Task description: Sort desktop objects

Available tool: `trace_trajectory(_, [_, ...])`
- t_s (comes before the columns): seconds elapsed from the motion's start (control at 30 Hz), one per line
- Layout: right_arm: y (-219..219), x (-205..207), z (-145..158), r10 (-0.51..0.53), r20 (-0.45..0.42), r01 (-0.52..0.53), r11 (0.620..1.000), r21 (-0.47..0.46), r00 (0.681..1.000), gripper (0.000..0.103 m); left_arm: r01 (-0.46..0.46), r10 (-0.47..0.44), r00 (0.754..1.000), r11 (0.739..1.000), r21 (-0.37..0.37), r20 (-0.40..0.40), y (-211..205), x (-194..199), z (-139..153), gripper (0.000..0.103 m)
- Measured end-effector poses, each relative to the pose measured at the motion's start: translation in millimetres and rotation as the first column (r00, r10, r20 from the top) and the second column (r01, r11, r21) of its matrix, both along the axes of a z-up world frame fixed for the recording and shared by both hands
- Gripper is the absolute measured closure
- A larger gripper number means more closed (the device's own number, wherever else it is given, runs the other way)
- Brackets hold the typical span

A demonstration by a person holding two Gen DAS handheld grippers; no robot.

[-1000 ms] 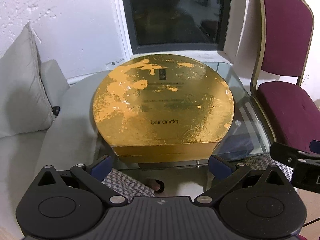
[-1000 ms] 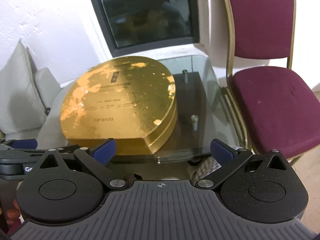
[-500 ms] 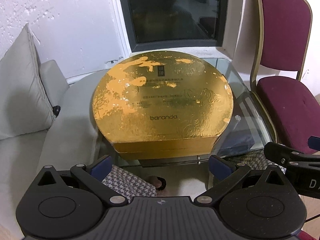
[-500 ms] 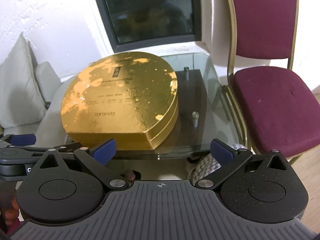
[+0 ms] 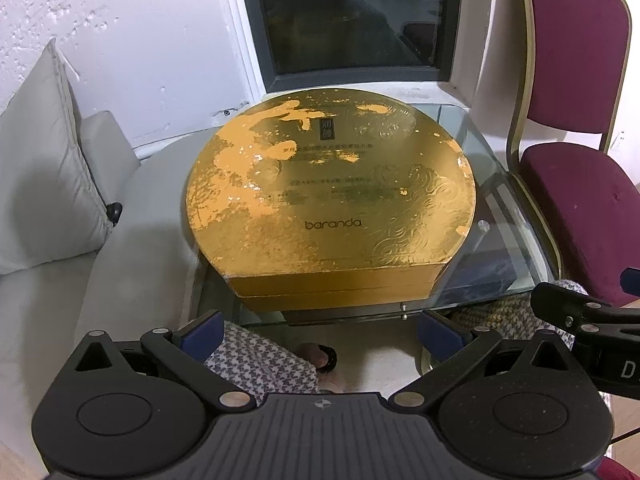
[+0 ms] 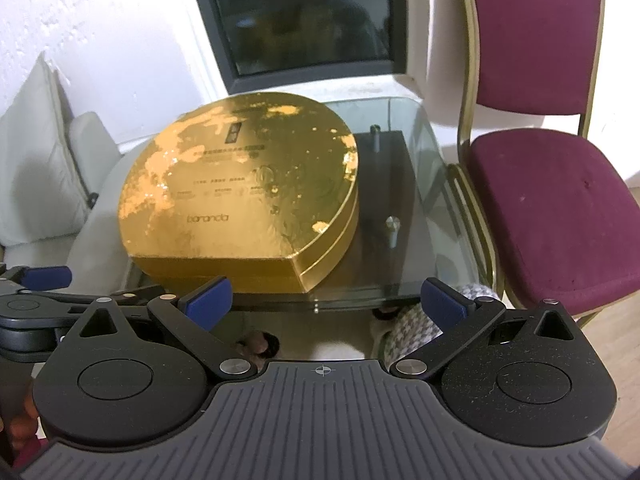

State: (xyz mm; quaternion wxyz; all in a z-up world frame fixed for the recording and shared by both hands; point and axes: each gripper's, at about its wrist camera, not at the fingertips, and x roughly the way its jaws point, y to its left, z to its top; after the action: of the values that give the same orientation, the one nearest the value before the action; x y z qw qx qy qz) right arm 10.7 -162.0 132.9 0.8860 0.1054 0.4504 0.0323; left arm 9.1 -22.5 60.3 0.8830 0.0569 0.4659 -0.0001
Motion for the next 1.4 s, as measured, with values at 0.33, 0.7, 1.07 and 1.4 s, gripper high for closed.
trace_trajectory(0.33, [2.0, 3.8, -1.9, 0.01, -0.014, -0.01, 1.0, -0.006, 1.0, 0.0, -0.001, 0.001, 1.0, 1.0, 0.003, -0.014, 0.1, 2.5, -1.8, 0.001])
trace_trajectory(0.7, [2.3, 6.6, -3.9, 0.016, -0.022, -0.016, 1.0, -0.01, 1.0, 0.0, -0.004, 0.004, 1.0, 1.0, -0.002, -0.025, 0.9, 5.2, -3.4, 0.001])
trace_trajectory(1.07, [2.5, 7.6, -6.2, 0.018, -0.029, -0.018, 1.0, -0.008, 0.999, 0.0, -0.007, 0.007, 0.999, 1.0, -0.003, -0.031, 1.2, 6.8, -5.2, 0.001])
trace_trajectory(1.4, [3.1, 8.5, -7.8, 0.017, -0.032, -0.018, 1.0, -0.008, 0.999, 0.0, -0.008, 0.008, 0.999, 1.0, -0.004, -0.035, 1.8, 7.2, -5.3, 0.001])
